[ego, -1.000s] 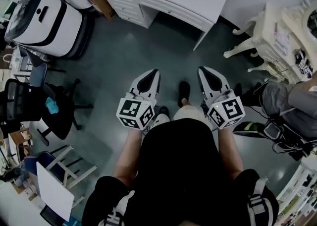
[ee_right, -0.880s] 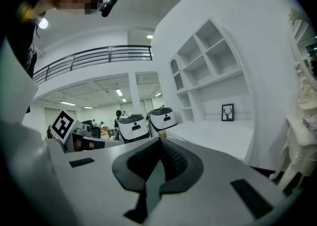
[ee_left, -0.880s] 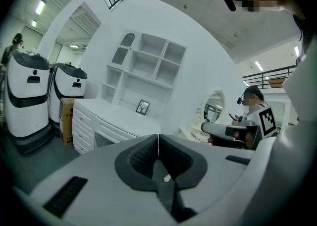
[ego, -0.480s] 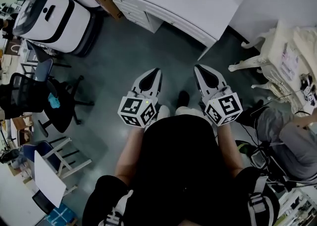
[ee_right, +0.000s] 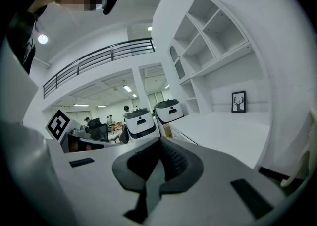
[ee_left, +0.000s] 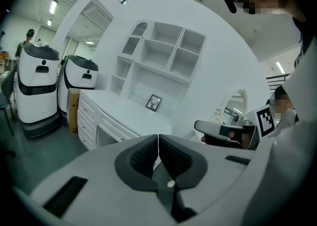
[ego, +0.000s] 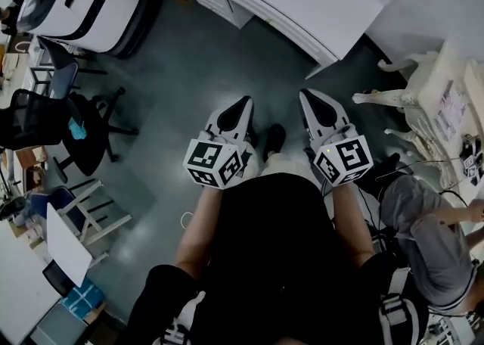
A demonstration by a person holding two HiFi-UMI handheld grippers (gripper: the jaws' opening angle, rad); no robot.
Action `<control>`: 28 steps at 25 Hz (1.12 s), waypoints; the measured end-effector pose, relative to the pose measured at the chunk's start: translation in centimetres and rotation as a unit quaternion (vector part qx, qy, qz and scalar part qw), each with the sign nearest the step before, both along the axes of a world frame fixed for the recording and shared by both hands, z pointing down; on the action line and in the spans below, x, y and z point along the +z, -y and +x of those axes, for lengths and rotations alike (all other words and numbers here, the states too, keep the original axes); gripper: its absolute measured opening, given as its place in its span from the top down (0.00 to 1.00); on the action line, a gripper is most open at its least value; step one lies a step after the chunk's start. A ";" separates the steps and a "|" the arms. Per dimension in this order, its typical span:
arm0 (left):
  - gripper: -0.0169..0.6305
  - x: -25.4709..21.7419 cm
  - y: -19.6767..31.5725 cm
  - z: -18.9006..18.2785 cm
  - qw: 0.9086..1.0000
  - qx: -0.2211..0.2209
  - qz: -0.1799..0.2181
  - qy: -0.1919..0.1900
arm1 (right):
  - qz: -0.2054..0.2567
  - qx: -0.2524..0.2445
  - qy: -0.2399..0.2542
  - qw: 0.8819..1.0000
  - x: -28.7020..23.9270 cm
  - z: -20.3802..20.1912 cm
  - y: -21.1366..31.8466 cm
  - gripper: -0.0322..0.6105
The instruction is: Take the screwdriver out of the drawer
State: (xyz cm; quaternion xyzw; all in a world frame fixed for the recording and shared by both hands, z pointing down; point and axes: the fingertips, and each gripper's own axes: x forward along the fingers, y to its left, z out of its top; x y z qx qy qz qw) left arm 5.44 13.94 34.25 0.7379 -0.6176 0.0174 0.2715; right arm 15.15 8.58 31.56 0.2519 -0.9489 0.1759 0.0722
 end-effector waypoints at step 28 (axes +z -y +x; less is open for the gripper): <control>0.94 8.2 18.2 -12.8 0.996 0.077 -0.037 0.013 | -0.013 0.051 -0.066 0.996 2.5 -13.3 13.2 0.92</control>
